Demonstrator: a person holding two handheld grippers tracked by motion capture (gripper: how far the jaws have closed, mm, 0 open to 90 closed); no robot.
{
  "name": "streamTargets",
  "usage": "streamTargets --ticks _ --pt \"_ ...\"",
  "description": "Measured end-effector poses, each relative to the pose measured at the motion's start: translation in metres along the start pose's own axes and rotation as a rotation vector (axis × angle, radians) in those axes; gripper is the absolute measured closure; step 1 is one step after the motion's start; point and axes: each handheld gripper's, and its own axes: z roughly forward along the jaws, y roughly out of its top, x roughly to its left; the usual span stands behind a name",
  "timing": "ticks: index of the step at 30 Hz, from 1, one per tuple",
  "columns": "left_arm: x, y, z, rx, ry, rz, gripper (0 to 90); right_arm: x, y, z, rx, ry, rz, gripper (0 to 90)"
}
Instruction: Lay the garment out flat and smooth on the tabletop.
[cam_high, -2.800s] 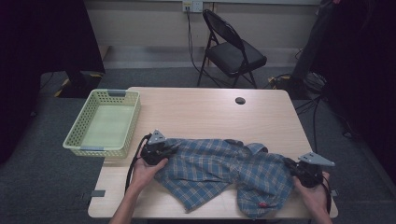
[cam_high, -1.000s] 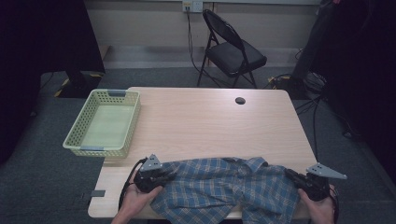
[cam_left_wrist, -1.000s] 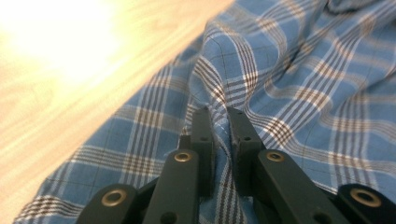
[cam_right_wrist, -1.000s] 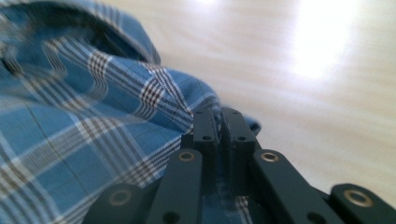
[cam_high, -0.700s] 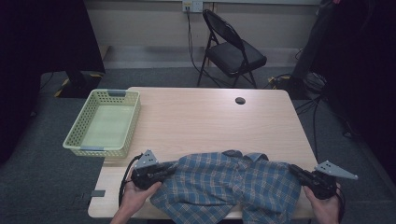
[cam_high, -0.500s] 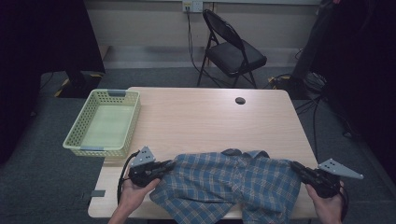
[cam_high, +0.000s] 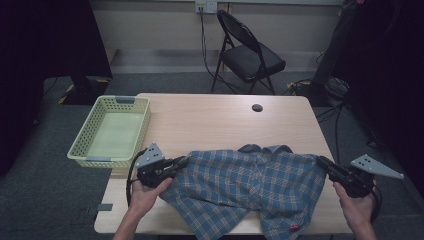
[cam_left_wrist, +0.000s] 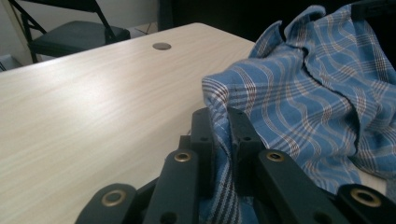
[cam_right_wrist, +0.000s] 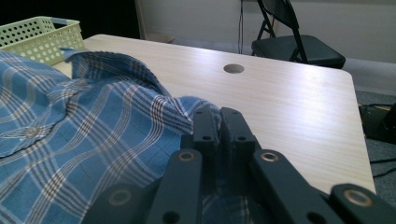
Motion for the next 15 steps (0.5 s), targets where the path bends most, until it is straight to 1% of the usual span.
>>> streamTargets --ticks 3,5,11,12,15 --pt "0.003 0.009 0.0 -0.015 0.007 0.003 82.6 0.001 0.008 0.003 -0.005 0.004 -0.008 86.0" --pt "0.004 0.016 -0.001 -0.029 0.014 0.003 82.6 0.002 0.016 0.004 -0.016 0.004 -0.015 86.1" --pt "0.008 0.037 -0.005 -0.059 0.038 0.025 82.6 0.0 0.043 -0.001 -0.072 -0.004 -0.031 86.1" --pt "0.008 0.037 -0.005 -0.059 0.038 0.025 82.6 0.0 0.043 -0.001 -0.072 -0.004 -0.031 86.1" --pt "0.011 0.051 -0.006 -0.075 0.054 0.033 82.6 -0.004 0.057 -0.004 -0.094 -0.012 -0.038 86.1"
